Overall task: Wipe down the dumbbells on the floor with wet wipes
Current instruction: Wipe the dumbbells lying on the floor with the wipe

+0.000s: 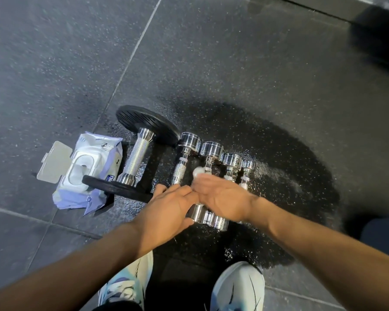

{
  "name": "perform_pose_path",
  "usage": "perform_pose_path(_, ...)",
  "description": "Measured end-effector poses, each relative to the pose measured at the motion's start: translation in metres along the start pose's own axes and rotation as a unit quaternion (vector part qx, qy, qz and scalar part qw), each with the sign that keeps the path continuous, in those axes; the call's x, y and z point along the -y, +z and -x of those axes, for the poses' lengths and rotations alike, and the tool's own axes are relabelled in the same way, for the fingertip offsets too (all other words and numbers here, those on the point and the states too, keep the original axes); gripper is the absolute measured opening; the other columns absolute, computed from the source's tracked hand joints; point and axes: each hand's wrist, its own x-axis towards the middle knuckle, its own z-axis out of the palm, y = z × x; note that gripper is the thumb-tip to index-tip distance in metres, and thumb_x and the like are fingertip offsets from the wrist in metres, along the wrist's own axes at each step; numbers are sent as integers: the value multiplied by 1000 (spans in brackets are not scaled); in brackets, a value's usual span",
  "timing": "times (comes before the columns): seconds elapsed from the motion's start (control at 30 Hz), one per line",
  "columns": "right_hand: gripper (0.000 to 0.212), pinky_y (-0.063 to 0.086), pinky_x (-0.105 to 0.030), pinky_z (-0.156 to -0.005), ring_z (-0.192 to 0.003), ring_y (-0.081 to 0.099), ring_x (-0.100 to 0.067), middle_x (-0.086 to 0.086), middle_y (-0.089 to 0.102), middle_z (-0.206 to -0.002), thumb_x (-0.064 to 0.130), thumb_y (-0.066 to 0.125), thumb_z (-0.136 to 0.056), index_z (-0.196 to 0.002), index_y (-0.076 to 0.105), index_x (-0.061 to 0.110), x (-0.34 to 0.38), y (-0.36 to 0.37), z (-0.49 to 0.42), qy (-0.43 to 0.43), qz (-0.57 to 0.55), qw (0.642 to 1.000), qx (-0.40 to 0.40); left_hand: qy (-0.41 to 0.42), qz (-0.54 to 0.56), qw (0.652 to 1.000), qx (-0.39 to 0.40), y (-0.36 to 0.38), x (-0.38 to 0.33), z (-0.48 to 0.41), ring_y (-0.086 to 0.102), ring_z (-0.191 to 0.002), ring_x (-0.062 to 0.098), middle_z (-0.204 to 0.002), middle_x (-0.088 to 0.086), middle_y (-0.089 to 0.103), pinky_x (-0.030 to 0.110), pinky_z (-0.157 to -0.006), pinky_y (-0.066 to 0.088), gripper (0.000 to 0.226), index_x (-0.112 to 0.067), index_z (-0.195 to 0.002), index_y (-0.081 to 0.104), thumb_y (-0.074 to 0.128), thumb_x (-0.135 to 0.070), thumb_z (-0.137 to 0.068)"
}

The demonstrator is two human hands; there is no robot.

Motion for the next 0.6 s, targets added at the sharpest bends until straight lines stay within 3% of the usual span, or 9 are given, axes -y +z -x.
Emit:
perform_pose_path(0.07, 32, 23, -38, -126, -132, 53, -26, -9, 64, -134, 18, 50, -104, -131, 65, 7, 0, -3, -1, -24, -15, 999, 36, 2, -10, 1000, -5, 1, -1, 1, 54, -108, 12, -116, -13, 58, 36, -92, 39, 51, -32, -125, 55, 78, -40, -80)
perform_pose_path(0.17, 43, 22, -42, -126, -147, 39, -25, -8, 52, -152, 13, 52, -102, -145, 54, 16, -23, -11, -10, 27, 40, 999, 4, 2, -26, 1000, -4, 0, -2, 2, 55, -107, 13, -113, -13, 57, 38, -91, 40, 48, -31, -123, 56, 77, -42, -81)
perform_pose_path(0.23, 60, 15, -44, -128, -156, 17, -25, -8, 29, -166, 3, 44, -100, -158, 35, 18, -22, -14, -8, 101, 39, 994, 22, 3, -22, 1000, -9, -1, -3, 1, 53, -110, 12, -115, -13, 56, 38, -93, 39, 46, -30, -123, 57, 75, -42, -83)
perform_pose_path(0.3, 79, 8, -40, -128, -156, -14, -24, -5, -9, -171, -5, 33, -94, -163, 3, 20, -2, -11, 4, 136, 13, 988, 66, 3, -17, 1000, -11, -1, -3, 1, 52, -112, 12, -117, -13, 55, 37, -95, 37, 45, -30, -124, 57, 74, -41, -84)
perform_pose_path(0.37, 85, 23, -33, -123, -154, -23, -21, -1, -27, -167, -8, 32, -91, -162, -6, 21, 24, -9, 21, 145, -53, 985, 73, 3, -13, 1000, -7, -2, -3, 1, 51, -113, 11, -117, -14, 55, 36, -95, 36, 46, -31, -126, 56, 74, -40, -84)
perform_pose_path(0.43, 77, 32, -38, -122, -156, -11, -17, 0, -16, -169, -3, 35, -95, -164, 7, 18, 43, -8, 30, 169, -127, 975, 63, -1, -15, 1000, -4, -1, -2, 2, 51, -111, 13, -115, -14, 57, 37, -93, 39, 47, -30, -124, 58, 76, -39, -81)
perform_pose_path(0.5, 64, 25, -39, -126, -158, 5, -19, -2, 2, -171, 5, 32, -100, -162, 21, 14, 59, -13, 30, 231, -196, 953, 23, 2, -26, 1000, -2, -4, -3, 2, 48, -113, 14, -116, -12, 57, 38, -93, 41, 47, -29, -123, 59, 77, -39, -81)
perform_pose_path(0.57, 53, 20, -20, -122, -153, 29, -20, -5, 26, -167, 4, 38, -102, -155, 40, 11, 75, -29, 21, 290, -249, 924, -15, 3, -19, 1000, 3, -6, -3, 0, 43, -118, 14, -119, -12, 54, 38, -96, 39, 48, -29, -127, 56, 74, -39, -84)
perform_pose_path(0.6, 47, 26, -8, -111, -142, 47, -19, -8, 42, -159, 4, 41, -103, -148, 50, 11, 80, -36, 15, 324, -257, 910, -21, 1, -19, 1000, 8, -6, -3, -1, 41, -120, 14, -121, -13, 53, 38, -98, 37, 49, -29, -129, 54, 73, -38, -85)
